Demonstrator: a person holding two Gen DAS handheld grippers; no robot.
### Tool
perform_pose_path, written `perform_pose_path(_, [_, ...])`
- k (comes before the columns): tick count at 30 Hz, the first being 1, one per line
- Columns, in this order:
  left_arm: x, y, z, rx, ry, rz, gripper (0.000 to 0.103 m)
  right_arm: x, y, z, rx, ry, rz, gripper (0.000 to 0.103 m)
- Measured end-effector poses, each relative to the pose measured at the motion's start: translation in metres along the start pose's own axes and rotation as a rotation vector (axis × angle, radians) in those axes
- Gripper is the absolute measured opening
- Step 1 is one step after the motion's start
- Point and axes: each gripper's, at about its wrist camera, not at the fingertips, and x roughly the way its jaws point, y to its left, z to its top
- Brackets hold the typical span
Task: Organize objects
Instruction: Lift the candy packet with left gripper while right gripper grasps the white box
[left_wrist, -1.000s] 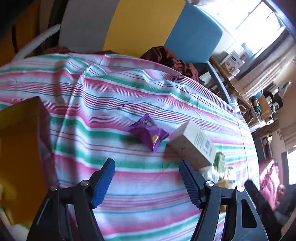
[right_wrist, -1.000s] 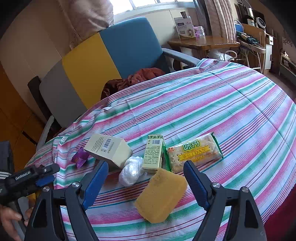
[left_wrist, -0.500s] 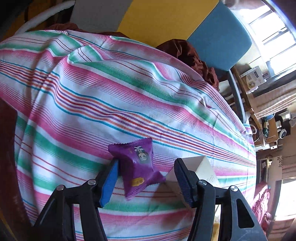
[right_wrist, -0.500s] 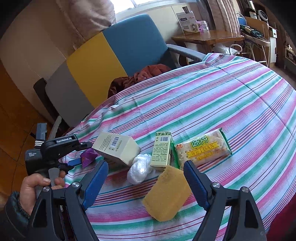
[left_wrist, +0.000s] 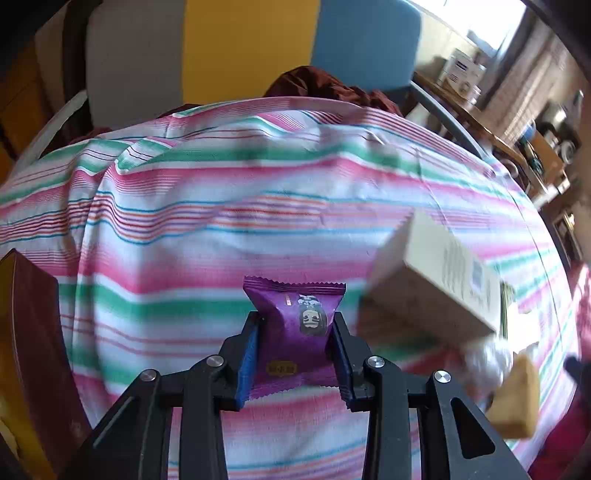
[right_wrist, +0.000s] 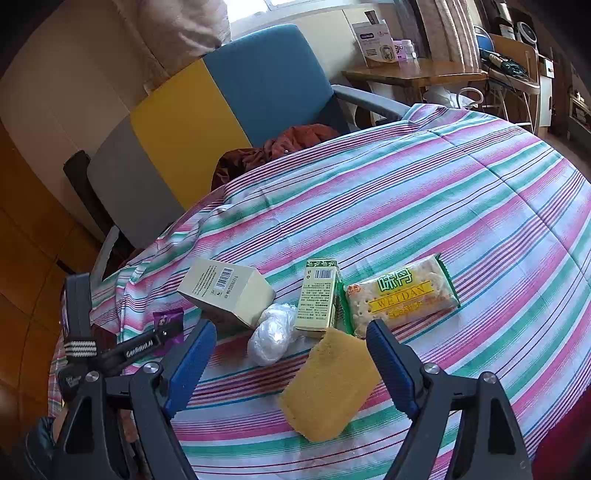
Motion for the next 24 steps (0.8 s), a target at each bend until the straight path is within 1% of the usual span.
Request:
perform_pose_path(2, [-0.004,-0.003,-0.010,0.044,-0.009,0.011,0.037,0.000,0.001,0.000,-0.006,-0.002,-0.005,0.085])
perform_pose_path(5, [-0.004,-0.006,-0.016,0.084,-0.029,0.027,0.037,0.001,0.002,0.000,-0.015,0.000,-0.009,0.085])
perform_pose_path(9, [-0.003,-0.004,-0.012,0.074,-0.026,0.016,0.036,0.007,0.007,-0.002,-0.041,0.023,-0.009,0.085])
perform_pose_path(12, [-0.006,0.003,-0.016,0.065,-0.022,-0.003,0.035,0.012,0.019,-0.001,-0.094,0.056,0.029,0.085])
perform_pose_path(13, [-0.008,0.005,-0.018,0.066,-0.025,-0.006,0.035,0.014,0.027,0.000,-0.129,0.067,0.035,0.085])
perform_pose_path(16, [-0.015,0.007,-0.025,0.052,-0.019,-0.016,0.034,0.022,0.057,0.008,-0.298,0.075,0.035,0.085])
perform_pose_path(19, [-0.030,0.012,-0.034,0.035,-0.032,-0.042,0.034,0.039,0.086,0.022,-0.473,0.086,0.012,0.087])
perform_pose_path(21, [-0.042,0.017,-0.040,0.012,-0.041,-0.069,0.034,0.058,0.102,0.032,-0.557,0.123,-0.005,0.088])
perform_pose_path(24, [-0.063,0.021,-0.047,0.016,-0.072,-0.083,0.034,0.089,0.123,0.038,-0.679,0.193,-0.031,0.088])
